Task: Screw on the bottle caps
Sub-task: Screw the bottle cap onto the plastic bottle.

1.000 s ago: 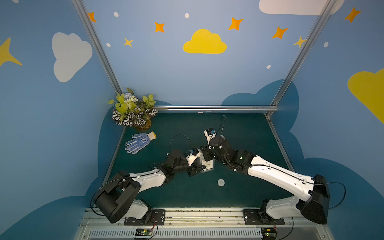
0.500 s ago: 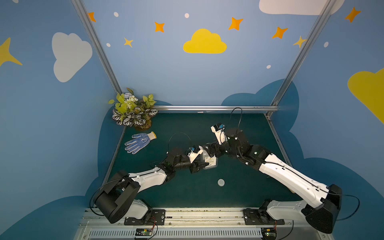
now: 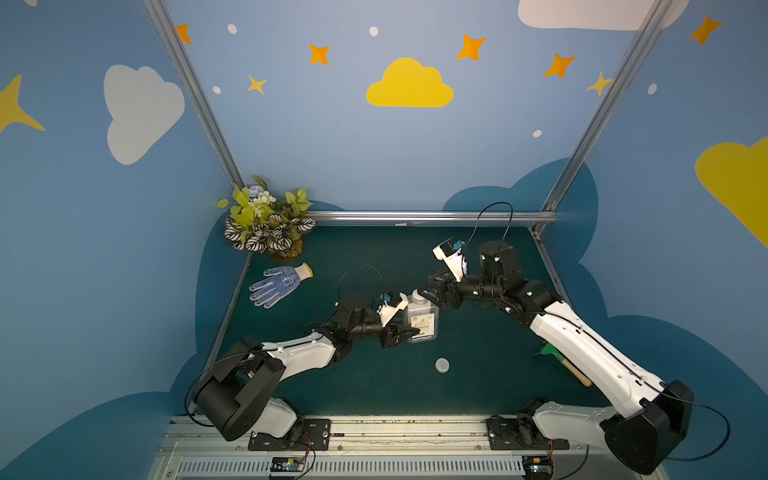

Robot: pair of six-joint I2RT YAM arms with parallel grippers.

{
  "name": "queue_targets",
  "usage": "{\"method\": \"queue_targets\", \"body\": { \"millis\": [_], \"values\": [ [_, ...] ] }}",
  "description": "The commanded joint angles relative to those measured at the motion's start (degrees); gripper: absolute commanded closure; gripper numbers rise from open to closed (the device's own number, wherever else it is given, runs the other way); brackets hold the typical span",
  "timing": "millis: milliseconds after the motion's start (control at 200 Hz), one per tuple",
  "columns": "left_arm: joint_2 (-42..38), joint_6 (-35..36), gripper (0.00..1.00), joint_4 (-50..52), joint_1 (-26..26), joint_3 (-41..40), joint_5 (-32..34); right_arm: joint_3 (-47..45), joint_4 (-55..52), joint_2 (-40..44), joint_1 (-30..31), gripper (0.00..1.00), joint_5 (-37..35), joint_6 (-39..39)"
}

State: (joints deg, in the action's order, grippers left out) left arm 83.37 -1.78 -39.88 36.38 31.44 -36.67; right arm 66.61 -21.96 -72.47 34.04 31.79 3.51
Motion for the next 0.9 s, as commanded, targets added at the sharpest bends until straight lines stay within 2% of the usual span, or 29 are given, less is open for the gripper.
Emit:
{"method": "queue_targets", "body": {
  "millis": [0,295,491,591,696,721,821,891],
  "values": [
    [0.65,-0.24,0.98,-0.42,-0.18,1.69,-1.80,1.10,-0.30,-1.68,-0.20,0.34,6.51,-2.25],
    [0.78,-0.06,0.98,0.33,-0.15,2.04,-2.04,2.39,-1.77,-4.74,-0.29,0.50,7.66,-3.59],
    [1.00,0.02,0.98,0.59,-0.17,2.22,-2.18,2.26,-1.40,-4.55,-0.24,0.56,7.24,-3.69],
    [1.03,0.02,0.98,0.67,-0.15,2.22,-2.18,2.39,-1.35,-4.53,-0.28,0.68,6.82,-3.78],
    [1.02,0.11,0.98,0.85,-0.16,2.31,-1.93,2.25,-1.42,-4.92,-0.22,0.93,5.90,-3.41],
    [1.02,0.19,0.98,0.85,-0.17,2.31,-1.79,2.25,-1.46,-4.96,-0.20,1.00,5.28,-3.09],
    [0.96,0.45,0.98,0.85,-0.02,2.07,0.19,1.23,-0.20,-4.82,0.73,1.00,-1.02,-0.32],
    [0.57,1.09,0.98,0.85,0.26,1.62,3.25,-0.04,1.35,-3.93,2.44,1.00,-8.07,2.05]
  ]
}}
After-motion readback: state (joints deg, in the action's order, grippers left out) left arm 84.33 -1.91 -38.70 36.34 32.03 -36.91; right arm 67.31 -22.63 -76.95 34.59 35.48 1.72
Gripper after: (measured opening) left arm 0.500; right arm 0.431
